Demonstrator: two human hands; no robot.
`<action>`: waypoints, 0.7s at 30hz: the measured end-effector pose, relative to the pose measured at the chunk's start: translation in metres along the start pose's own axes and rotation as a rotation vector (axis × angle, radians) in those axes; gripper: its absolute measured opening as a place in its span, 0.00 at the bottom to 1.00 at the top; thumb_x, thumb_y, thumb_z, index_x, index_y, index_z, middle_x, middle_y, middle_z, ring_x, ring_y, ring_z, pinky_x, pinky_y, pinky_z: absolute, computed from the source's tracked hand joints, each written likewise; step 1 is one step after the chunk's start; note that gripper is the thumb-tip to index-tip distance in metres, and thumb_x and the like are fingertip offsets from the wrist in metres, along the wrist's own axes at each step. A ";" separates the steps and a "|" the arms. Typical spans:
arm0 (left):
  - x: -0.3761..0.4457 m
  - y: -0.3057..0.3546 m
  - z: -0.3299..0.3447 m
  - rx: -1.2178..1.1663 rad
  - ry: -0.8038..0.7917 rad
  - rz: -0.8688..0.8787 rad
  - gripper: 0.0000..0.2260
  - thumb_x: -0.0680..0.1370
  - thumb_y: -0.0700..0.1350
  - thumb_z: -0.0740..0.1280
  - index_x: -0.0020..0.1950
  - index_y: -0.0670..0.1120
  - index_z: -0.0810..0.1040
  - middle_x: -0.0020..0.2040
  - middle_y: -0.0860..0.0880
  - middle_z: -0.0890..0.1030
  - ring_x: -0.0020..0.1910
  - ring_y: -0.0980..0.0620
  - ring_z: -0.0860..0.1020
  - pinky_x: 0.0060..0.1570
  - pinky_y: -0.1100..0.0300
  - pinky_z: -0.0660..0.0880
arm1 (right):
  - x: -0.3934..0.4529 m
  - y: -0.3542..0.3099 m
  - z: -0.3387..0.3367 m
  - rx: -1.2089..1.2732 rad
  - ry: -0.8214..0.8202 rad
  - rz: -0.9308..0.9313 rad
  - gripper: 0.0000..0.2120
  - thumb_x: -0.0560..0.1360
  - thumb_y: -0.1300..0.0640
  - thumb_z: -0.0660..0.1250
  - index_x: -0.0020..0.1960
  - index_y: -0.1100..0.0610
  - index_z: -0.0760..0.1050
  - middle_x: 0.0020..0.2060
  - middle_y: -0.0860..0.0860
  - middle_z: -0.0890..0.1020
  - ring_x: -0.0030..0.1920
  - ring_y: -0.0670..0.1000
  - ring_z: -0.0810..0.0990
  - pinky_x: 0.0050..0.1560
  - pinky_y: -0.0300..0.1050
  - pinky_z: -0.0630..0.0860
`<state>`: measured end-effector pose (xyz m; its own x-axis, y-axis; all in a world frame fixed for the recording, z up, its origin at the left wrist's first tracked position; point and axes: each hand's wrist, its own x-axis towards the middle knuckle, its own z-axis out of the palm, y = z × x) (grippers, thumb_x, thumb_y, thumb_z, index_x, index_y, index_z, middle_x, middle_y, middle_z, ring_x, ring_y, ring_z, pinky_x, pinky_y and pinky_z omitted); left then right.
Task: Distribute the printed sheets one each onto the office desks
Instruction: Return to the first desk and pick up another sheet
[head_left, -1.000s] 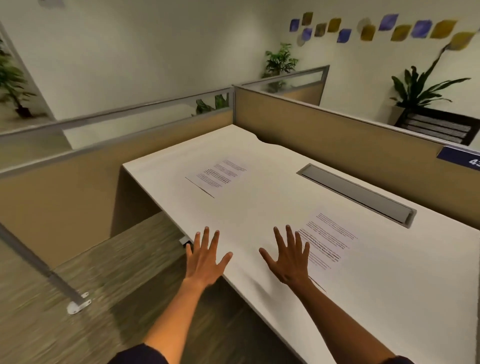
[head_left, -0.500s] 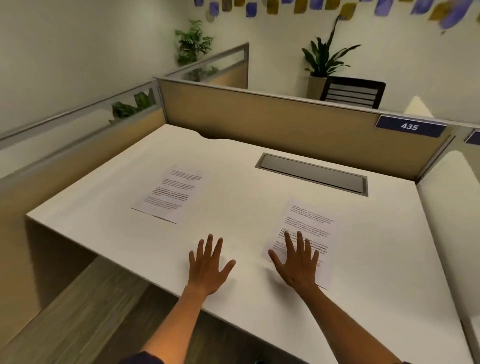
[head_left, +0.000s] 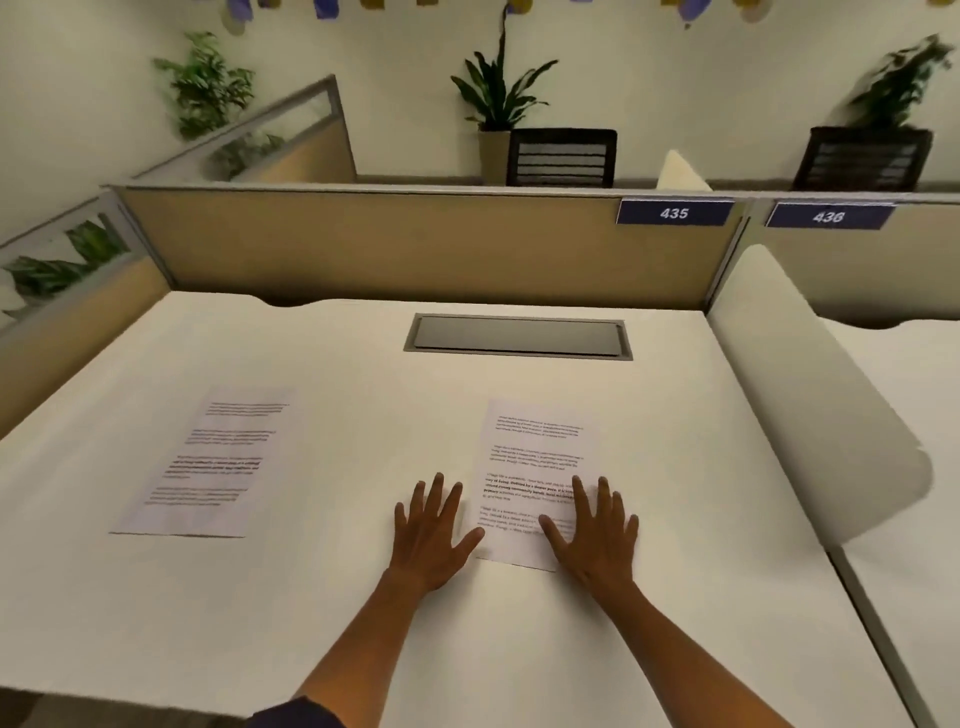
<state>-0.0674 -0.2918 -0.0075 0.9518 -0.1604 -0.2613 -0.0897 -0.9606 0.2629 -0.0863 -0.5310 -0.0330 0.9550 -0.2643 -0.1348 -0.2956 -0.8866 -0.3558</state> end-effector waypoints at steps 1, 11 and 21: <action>0.005 -0.001 -0.001 0.004 -0.014 0.017 0.35 0.78 0.67 0.52 0.79 0.55 0.43 0.80 0.50 0.38 0.80 0.46 0.39 0.77 0.40 0.41 | 0.000 0.001 -0.002 0.007 -0.005 0.028 0.40 0.73 0.28 0.52 0.78 0.43 0.45 0.79 0.53 0.47 0.79 0.58 0.47 0.76 0.63 0.47; 0.028 -0.003 -0.003 0.048 -0.135 0.188 0.33 0.80 0.61 0.54 0.80 0.52 0.44 0.81 0.53 0.41 0.79 0.48 0.38 0.77 0.42 0.40 | -0.010 0.009 -0.001 0.045 0.021 0.120 0.40 0.75 0.31 0.52 0.79 0.49 0.47 0.79 0.50 0.54 0.79 0.55 0.50 0.76 0.60 0.49; 0.036 -0.007 0.001 0.114 -0.179 0.269 0.33 0.80 0.60 0.56 0.80 0.48 0.49 0.81 0.52 0.42 0.80 0.47 0.40 0.77 0.41 0.42 | 0.000 -0.003 -0.008 0.184 -0.041 0.132 0.40 0.76 0.32 0.52 0.79 0.53 0.47 0.77 0.54 0.60 0.79 0.55 0.53 0.77 0.59 0.51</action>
<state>-0.0327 -0.2915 -0.0197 0.8239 -0.4393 -0.3580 -0.3725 -0.8959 0.2420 -0.0849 -0.5316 -0.0245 0.9068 -0.3547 -0.2278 -0.4215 -0.7602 -0.4944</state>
